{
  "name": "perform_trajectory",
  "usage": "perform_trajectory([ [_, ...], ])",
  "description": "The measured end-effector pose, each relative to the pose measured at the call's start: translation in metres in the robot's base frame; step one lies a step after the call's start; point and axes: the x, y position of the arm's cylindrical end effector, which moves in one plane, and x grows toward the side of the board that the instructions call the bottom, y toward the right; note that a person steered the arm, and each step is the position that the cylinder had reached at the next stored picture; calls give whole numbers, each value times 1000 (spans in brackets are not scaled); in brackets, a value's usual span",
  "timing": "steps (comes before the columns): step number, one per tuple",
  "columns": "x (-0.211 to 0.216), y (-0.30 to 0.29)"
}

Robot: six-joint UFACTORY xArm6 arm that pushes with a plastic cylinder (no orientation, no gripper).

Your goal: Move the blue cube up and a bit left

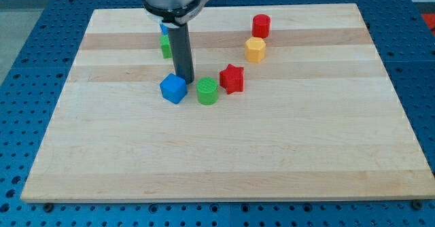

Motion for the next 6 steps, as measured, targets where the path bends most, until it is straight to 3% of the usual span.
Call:
perform_trajectory([
  [3,-2,13],
  [5,-65,-44],
  [6,-65,-84],
])
